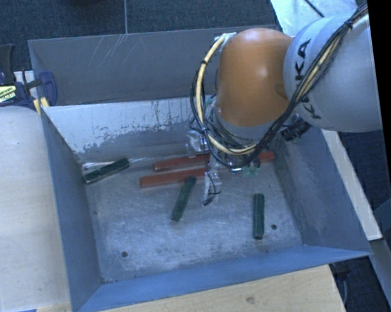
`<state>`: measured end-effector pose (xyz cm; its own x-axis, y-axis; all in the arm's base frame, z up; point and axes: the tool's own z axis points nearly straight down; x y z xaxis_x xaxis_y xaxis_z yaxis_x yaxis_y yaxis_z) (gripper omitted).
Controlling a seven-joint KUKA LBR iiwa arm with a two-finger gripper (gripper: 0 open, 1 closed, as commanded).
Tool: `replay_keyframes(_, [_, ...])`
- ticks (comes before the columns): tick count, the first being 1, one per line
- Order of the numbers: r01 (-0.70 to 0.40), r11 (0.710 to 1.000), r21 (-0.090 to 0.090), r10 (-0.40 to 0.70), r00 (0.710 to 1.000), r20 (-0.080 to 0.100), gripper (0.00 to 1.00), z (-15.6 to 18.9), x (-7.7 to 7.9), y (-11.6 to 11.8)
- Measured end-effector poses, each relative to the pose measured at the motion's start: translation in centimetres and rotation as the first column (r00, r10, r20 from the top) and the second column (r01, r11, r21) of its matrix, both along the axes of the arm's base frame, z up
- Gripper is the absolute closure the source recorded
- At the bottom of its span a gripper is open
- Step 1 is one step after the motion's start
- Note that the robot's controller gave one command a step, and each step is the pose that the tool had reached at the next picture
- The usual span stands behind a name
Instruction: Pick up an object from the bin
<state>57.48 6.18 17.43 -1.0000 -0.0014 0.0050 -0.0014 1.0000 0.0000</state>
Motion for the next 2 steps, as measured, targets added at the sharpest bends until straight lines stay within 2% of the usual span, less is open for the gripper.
replay_keyframes(1, [-0.214,0.977,0.0,0.214,0.977,0.009,0.0,-10.45,3.59,0.89])
replay_keyframes(2, [-0.21,0.978,0.0,0.21,0.977,0.022,1.0,-9.75,3.94,0.92])
